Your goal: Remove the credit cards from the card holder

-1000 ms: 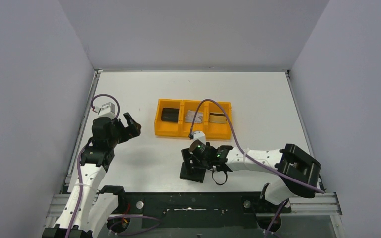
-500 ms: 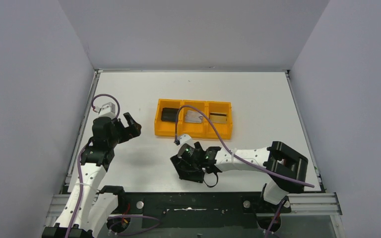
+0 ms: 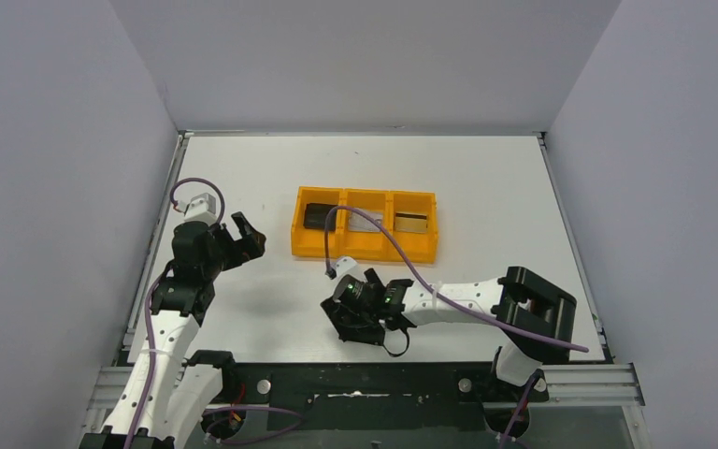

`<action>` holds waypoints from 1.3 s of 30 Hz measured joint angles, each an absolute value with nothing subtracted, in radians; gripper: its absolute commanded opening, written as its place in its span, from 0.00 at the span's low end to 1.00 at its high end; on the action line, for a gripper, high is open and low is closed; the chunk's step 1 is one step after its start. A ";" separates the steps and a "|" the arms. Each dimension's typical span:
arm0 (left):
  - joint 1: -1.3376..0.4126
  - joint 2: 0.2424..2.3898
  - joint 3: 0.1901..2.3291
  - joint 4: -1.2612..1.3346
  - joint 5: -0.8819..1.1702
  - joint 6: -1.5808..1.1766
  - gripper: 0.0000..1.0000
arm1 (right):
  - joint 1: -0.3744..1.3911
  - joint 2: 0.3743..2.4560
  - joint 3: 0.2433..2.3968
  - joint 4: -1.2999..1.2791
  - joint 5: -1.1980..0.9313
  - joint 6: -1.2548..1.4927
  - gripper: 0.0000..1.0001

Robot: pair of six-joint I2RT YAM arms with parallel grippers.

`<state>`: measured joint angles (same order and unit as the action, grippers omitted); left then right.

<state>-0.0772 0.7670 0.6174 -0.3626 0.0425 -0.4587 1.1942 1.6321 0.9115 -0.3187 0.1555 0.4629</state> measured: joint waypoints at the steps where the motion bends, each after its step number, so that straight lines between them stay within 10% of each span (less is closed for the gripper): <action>1: -0.077 0.767 0.617 -0.363 0.043 -0.459 0.96 | 1.188 1.632 0.907 -0.317 0.163 0.488 0.95; 24: -0.077 0.775 0.619 -0.364 0.060 -0.451 0.96 | 1.106 1.335 0.757 -0.447 0.373 1.131 0.79; 39: -0.077 0.711 0.619 -0.319 0.377 -0.542 0.80 | 1.329 1.624 0.931 -0.693 0.464 1.412 0.64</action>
